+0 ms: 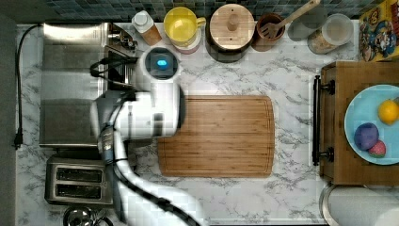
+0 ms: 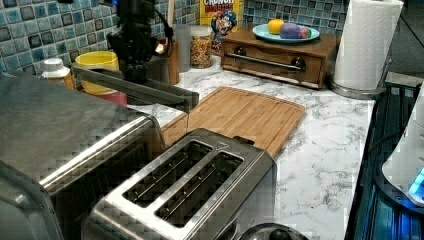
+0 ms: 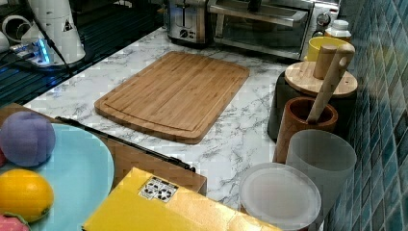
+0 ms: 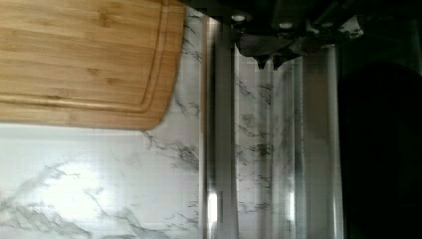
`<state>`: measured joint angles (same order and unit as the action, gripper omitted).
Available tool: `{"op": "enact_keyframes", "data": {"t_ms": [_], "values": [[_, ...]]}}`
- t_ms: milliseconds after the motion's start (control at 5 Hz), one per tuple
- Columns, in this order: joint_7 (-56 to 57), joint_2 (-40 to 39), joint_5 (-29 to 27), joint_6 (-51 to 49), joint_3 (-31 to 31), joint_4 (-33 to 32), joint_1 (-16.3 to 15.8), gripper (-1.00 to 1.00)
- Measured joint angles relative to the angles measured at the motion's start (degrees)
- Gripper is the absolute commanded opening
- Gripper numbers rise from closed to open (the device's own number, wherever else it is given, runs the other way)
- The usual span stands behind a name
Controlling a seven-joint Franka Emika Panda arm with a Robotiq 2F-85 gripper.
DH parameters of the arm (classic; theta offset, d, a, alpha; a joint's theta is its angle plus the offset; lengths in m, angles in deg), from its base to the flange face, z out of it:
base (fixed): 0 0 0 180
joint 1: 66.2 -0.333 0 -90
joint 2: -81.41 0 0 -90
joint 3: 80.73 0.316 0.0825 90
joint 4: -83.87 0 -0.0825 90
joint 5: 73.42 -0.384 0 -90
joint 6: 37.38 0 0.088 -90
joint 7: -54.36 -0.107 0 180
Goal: Close the oven.
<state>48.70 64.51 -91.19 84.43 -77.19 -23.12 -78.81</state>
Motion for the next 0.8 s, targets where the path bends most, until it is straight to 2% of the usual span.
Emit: {"op": "enact_keyframes", "data": {"t_ms": [200, 400, 600, 800], "values": [[-8.06, -0.95, 8.46, -0.95, 0.00, 3.80, -5.78, -1.00], [-22.05, -0.62, 13.98, 0.92, -0.46, 4.98, -11.55, -1.00], [-32.54, 1.08, 20.97, 0.67, 1.70, 3.75, -12.63, -1.00], [-35.40, 2.06, 23.06, -4.99, 1.40, 4.48, -13.76, -1.00]]}}
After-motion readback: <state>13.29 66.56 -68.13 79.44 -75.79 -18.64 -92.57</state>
